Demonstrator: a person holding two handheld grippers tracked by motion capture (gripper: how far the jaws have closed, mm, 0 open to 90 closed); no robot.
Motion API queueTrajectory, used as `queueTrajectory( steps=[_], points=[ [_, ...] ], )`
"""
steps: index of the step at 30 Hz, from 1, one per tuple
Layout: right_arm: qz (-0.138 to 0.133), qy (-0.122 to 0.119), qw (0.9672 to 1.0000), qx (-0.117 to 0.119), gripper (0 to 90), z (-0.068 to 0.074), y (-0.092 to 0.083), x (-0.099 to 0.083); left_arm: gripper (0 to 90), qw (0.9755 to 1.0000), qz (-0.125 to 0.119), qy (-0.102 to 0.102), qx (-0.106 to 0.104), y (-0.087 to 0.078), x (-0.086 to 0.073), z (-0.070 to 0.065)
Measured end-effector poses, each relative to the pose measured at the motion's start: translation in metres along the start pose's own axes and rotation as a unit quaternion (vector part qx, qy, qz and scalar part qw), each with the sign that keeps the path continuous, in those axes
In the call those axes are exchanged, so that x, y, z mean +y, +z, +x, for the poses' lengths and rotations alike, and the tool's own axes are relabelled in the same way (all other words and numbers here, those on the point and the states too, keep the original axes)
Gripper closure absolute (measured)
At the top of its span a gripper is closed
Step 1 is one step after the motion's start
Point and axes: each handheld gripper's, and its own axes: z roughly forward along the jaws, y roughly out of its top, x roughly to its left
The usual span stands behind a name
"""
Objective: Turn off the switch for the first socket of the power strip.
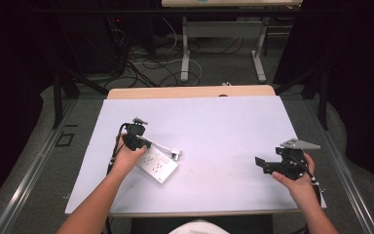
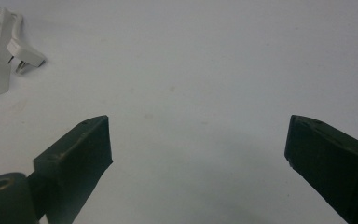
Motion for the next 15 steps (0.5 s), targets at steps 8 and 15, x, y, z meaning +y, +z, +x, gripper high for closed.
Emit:
queueTrajectory(
  steps=[8, 15],
  points=[
    [0.0, 0.0, 1.0, 0.001, 6.8, 0.0005, 0.0001, 0.0001, 89.4, 1.0, 0.001, 0.004, 0.003, 0.0, 0.0, -0.0005],
    [0.0, 0.0, 1.0, 0.002, 6.8, 0.0004, 0.0002, -0.0001, 89.4, 1.0, 0.0, 0.005, 0.003, 0.0, -0.0002, -0.0005]
  ],
)
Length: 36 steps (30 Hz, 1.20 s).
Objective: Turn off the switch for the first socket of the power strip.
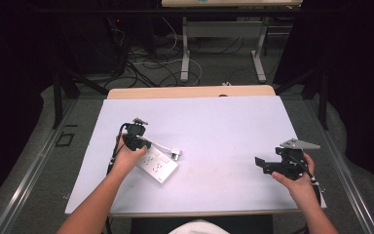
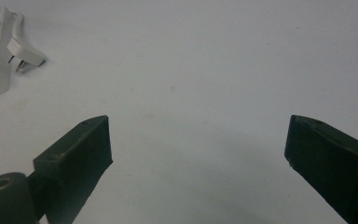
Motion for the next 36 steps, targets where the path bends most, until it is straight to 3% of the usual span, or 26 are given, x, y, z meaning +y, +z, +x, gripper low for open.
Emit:
queueTrajectory(
  steps=[36],
  points=[
    [0.002, 0.002, 1.0, 0.001, 6.8, 0.0003, -0.0004, 0.0001, 89.9, 1.0, -0.001, -0.002, -0.002, 0.0026, -0.0018, -0.0005]
  ],
)
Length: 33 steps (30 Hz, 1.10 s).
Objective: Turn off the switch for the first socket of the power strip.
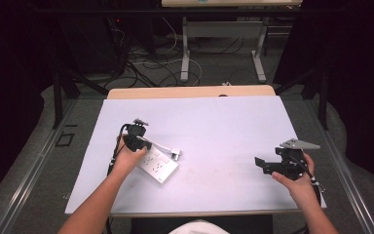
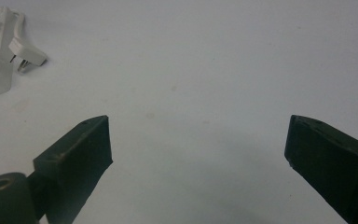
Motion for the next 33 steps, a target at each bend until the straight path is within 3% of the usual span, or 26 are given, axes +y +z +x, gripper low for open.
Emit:
queueTrajectory(
  steps=[25, 26, 27, 33],
  points=[
    [0.0, -0.001, 1.0, 0.001, 6.8, -0.0011, 0.0009, -0.0004, 89.3, 1.0, 0.002, -0.003, -0.003, -0.002, 0.0014, -0.0002],
    [0.0, -0.001, 1.0, 0.002, 6.8, -0.0014, 0.0009, -0.0005, 89.3, 1.0, 0.003, 0.003, -0.002, -0.0028, 0.0019, 0.0004],
    [0.0, 0.001, 1.0, 0.003, 6.8, -0.0013, 0.0011, -0.0006, 89.2, 1.0, 0.001, -0.003, -0.004, -0.0033, 0.002, -0.0006],
    [0.001, 0.002, 1.0, 0.001, 6.8, -0.0013, 0.0009, -0.0006, 88.7, 1.0, -0.003, 0.005, -0.006, -0.0088, 0.0047, -0.0033]
  ],
)
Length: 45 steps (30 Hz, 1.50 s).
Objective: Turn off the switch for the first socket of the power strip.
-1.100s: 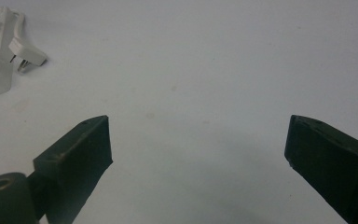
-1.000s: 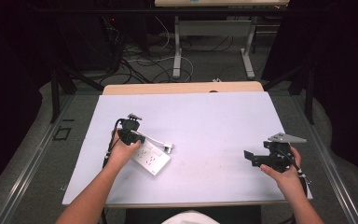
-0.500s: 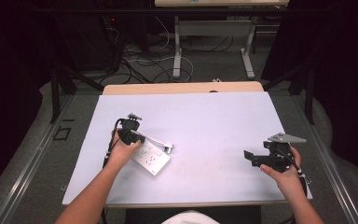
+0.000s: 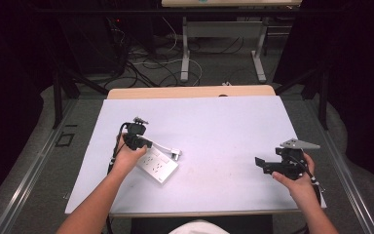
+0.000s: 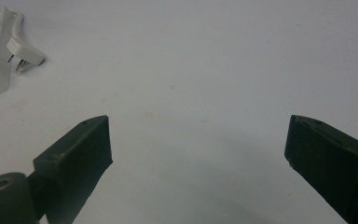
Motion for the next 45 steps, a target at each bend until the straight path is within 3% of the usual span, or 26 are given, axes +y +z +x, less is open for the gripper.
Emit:
queueTrajectory(
  steps=[8, 20, 45],
  points=[
    [0.0, -0.001, 1.0, 0.0, 6.8, 0.0, 0.0, 0.0, 87.9, 0.9999, -0.003, 0.01, -0.005, -0.008, 0.005, -0.006],
    [-0.001, 0.0, 1.0, 0.003, 6.8, 0.0, 0.0, 0.0, 84.5, 0.9999, -0.011, 0.009, -0.01, -0.02, 0.009, -0.01],
    [0.0, -0.001, 1.0, 0.003, 6.8, 0.0, 0.0, 0.0, 60.6, 0.9991, -0.029, 0.019, -0.023, -0.046, 0.014, -0.016]
  ],
)
